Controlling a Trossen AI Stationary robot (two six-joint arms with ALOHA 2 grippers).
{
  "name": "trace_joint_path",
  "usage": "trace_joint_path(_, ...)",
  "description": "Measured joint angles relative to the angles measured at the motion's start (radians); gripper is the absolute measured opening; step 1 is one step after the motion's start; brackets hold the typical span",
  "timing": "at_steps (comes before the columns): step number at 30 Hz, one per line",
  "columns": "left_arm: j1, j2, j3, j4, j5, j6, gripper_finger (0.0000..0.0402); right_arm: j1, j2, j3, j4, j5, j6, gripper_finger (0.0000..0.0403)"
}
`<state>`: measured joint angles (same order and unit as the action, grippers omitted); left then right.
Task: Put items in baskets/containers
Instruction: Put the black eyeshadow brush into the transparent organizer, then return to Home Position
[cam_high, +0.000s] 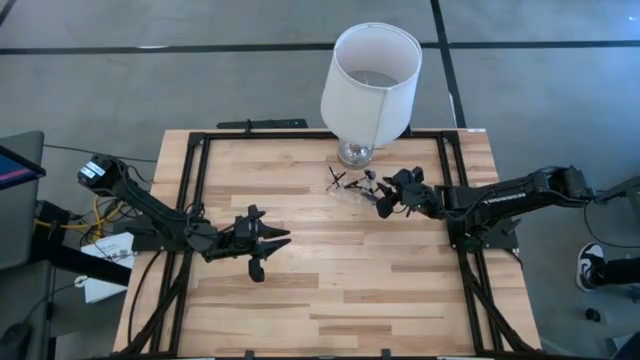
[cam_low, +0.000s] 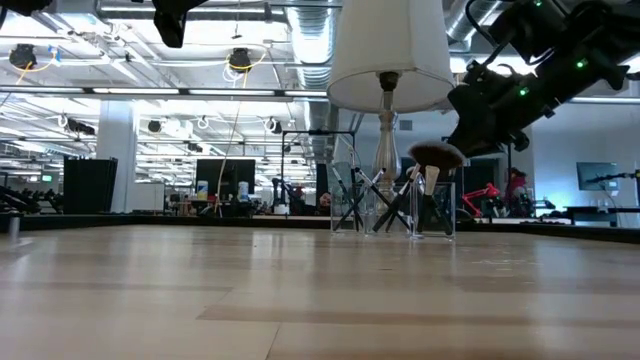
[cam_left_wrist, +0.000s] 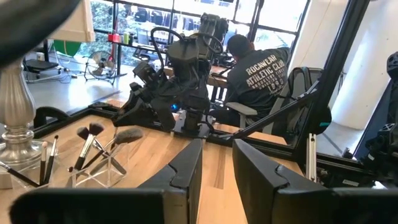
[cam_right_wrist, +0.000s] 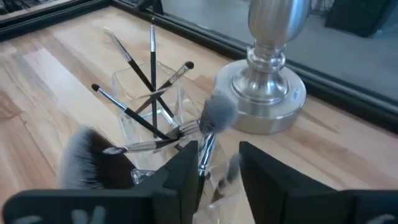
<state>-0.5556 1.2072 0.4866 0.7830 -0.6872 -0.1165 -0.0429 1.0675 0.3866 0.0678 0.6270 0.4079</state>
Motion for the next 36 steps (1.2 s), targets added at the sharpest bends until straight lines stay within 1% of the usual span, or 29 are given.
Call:
trace_joint_path(4, 0.0, -0.011, 0.0, 0.0, -0.009, 0.004, 0.0087, 0.023, -0.026, 0.027, 0.022, 0.0, -0.072, 0.0124)
trace_joint_path(6, 0.0, -0.042, 0.0, -0.001, -0.058, 0.022, 0.0087, 0.053, -0.056, 0.077, 0.014, 0.0, -0.15, 0.013)
trace_joint_path(8, 0.0, -0.101, 0.0, 0.0, -0.112, 0.113, 0.0087, 0.085, -0.097, 0.135, -0.004, 0.0, -0.247, 0.0134)
trace_joint_path(10, -0.004, -0.183, 0.0, 0.0, -0.165, 0.244, 0.0087, 0.129, -0.147, 0.208, -0.042, 0.001, -0.352, 0.0135)
trace_joint_path(13, -0.018, -0.336, 0.0, -0.037, -0.265, 0.407, 0.0084, 0.207, -0.231, 0.327, -0.166, 0.001, -0.456, 0.013)
trace_joint_path(16, -0.046, -0.533, 0.0, -0.17, -0.377, 0.496, 0.0068, 0.271, -0.331, 0.422, -0.356, 0.0, -0.515, 0.0113)
trace_joint_path(18, -0.063, -0.67, 0.0, -0.318, -0.404, 0.497, 0.0048, 0.305, -0.406, 0.432, -0.452, -0.004, -0.528, 0.0095)
trace_joint_path(19, -0.068, -0.74, 0.0, -0.406, -0.39, 0.479, 0.0036, 0.317, -0.448, 0.422, -0.48, -0.021, -0.529, 0.0084)
trace_joint_path(20, -0.068, -0.804, -0.003, -0.496, -0.344, 0.444, 0.0022, 0.326, -0.49, 0.4, -0.487, -0.049, -0.529, 0.0074)
trace_joint_path(22, -0.053, -0.909, -0.038, -0.587, -0.208, 0.348, 0.0007, 0.334, -0.571, 0.328, -0.445, -0.107, -0.541, 0.0054)
trace_joint_path(25, -0.012, -0.991, -0.138, -0.616, -0.032, 0.267, 0.0004, 0.337, -0.676, 0.18, -0.276, -0.18, -0.599, 0.0028)
trace_joint_path(27, 0.015, -1.011, -0.199, -0.614, 0.041, 0.24, 0.0004, 0.333, -0.731, 0.089, -0.17, -0.204, -0.622, 0.0012)
trace_joint_path(28, 0.028, -1.01, -0.226, -0.613, 0.053, 0.238, 0.0004, 0.329, -0.755, 0.051, -0.143, -0.21, -0.623, 0.0006)
trace_joint_path(30, 0.053, -1.01, -0.264, -0.623, 0.047, 0.248, 0.0004, 0.322, -0.797, -0.013, -0.144, -0.223, -0.601, 0.0003)
trace_joint_path(33, 0.089, -1.023, -0.27, -0.665, 0.038, 0.293, 0.0004, 0.32, -0.865, -0.075, -0.146, -0.236, -0.565, 0.0007)
trace_joint_path(34, 0.101, -1.03, -0.27, -0.681, 0.048, 0.298, 0.0004, 0.32, -0.892, -0.088, -0.146, -0.236, -0.559, 0.0007)
trace_joint_path(36, 0.124, -1.04, -0.271, -0.723, 0.103, 0.297, 0.0004, 0.32, -0.943, -0.116, -0.131, -0.236, -0.54, 0.0007)
